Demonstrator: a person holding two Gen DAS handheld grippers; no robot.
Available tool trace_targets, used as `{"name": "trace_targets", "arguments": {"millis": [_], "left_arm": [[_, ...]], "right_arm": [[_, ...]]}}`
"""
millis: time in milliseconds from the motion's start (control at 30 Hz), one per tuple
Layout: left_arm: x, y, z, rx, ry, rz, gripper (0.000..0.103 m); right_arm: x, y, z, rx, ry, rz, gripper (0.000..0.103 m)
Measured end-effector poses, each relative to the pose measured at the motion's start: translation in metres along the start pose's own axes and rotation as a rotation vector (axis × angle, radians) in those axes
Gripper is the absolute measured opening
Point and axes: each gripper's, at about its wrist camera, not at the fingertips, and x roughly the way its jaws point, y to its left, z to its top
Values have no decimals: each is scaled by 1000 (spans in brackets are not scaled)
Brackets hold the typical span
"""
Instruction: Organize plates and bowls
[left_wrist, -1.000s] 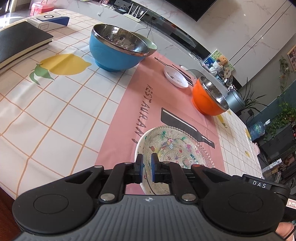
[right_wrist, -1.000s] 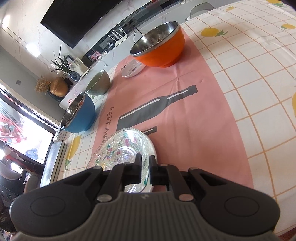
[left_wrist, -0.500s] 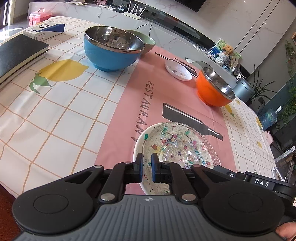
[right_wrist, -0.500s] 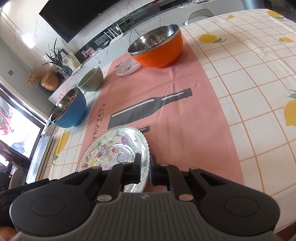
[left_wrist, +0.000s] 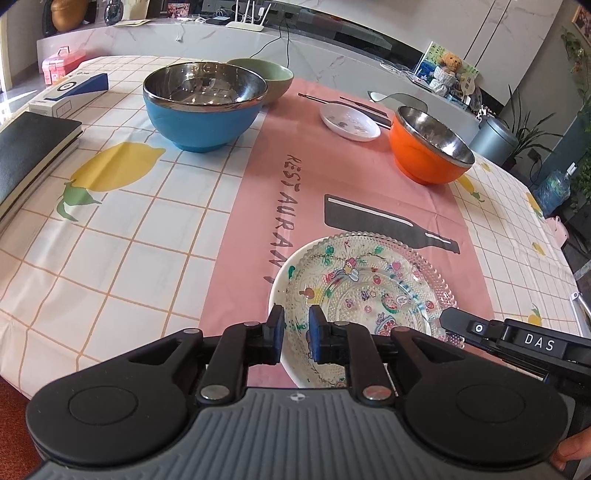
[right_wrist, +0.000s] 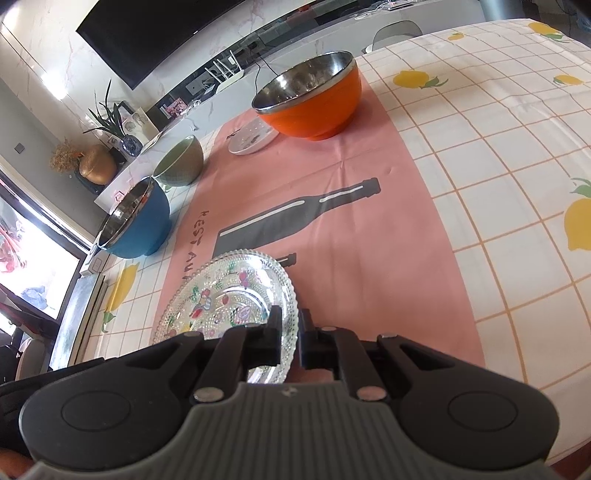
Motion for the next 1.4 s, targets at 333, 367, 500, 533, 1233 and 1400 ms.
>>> {"name": "trace_targets", "arguments": {"millis": [333, 367, 500, 533, 1233, 1400], "left_arm": [[-13, 16, 2, -46, -78, -8, 47], [-12, 20, 2, -51, -78, -10, 48], [-5, 32, 0, -107, -40, -88, 48], [-3, 34, 0, -123, -32, -106, 46], [3, 48, -5, -208, -17, -220, 30], [6, 58, -3, -266, 0, -268, 30]], "right_arm": [[1, 1, 0, 2, 1, 0, 6], [1, 1, 0, 2, 1, -1, 6], [2, 4, 0, -10, -1, -11, 6], [2, 4, 0, -13, -2, -13, 6], [3, 0, 8, 31, 35, 17, 5], [7, 7, 9, -30, 9, 33, 4]]}}
